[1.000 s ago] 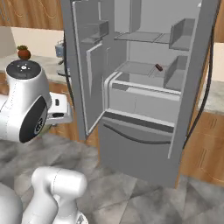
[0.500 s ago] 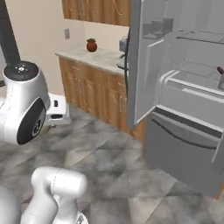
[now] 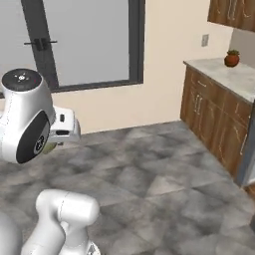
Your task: Retrieve the sausage and cheese from the fridge and place them on the cutting board on the counter.
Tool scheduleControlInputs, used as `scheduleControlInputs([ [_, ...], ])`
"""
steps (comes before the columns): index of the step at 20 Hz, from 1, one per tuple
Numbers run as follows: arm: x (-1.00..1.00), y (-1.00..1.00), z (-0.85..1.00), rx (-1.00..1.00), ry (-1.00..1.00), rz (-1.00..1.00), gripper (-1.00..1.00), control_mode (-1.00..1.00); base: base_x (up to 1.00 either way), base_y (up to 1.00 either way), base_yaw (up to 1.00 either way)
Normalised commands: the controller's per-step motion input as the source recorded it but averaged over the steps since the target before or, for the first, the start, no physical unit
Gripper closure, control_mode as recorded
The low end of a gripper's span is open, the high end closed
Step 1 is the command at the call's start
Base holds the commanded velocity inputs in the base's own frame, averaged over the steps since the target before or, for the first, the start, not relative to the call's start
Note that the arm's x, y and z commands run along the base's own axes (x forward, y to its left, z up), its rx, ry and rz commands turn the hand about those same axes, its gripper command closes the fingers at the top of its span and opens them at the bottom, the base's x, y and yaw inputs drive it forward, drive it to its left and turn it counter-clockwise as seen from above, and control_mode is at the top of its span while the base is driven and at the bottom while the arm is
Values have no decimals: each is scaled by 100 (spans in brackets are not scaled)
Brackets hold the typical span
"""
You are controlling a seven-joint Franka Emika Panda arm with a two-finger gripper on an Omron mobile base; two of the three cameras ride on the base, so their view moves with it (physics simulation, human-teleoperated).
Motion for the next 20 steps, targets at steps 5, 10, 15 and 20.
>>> scheduleControlInputs([
  [5,0,0,0,0,0,0,100,100,-19,0,97],
  [10,0,0,0,0,0,0,100,100,-12,0,93],
  [15,0,0,0,0,0,0,100,100,-2,0,87],
  [20,0,0,0,0,0,0,100,100,0,1,79],
])
